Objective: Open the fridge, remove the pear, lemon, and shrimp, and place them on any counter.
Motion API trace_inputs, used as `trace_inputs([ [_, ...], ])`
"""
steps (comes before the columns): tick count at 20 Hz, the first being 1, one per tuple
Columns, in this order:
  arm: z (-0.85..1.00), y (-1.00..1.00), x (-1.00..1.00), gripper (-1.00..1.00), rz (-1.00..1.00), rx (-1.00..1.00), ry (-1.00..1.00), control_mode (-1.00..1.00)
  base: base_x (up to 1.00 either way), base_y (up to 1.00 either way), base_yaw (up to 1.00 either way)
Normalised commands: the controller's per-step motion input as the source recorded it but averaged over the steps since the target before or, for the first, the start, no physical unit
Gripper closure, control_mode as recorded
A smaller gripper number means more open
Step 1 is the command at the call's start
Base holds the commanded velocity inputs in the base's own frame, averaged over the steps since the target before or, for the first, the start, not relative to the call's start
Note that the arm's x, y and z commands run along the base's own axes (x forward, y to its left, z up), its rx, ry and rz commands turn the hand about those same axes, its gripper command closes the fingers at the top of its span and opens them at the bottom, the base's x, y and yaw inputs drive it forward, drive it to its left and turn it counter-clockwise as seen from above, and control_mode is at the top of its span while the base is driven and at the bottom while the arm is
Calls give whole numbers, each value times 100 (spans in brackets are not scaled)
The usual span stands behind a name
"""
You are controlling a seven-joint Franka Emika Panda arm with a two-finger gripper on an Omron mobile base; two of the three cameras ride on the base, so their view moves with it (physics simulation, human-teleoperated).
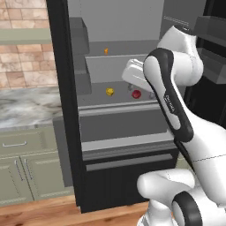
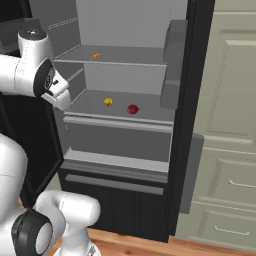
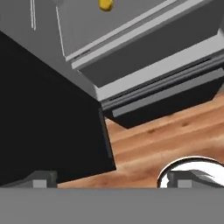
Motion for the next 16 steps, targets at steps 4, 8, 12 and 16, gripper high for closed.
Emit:
trace_inputs([
  [4, -16, -2, 53, -100, 26, 16, -22, -100, 0, 0, 0],
  [8, -15, 0, 55, -100, 24, 15, -30, -100, 0, 0, 0],
  [12, 0, 2, 70, -100, 19, 23, -27, -100, 0, 0, 0],
  [16, 0, 28, 65, -100, 22, 27, -13, -100, 0, 0, 0],
])
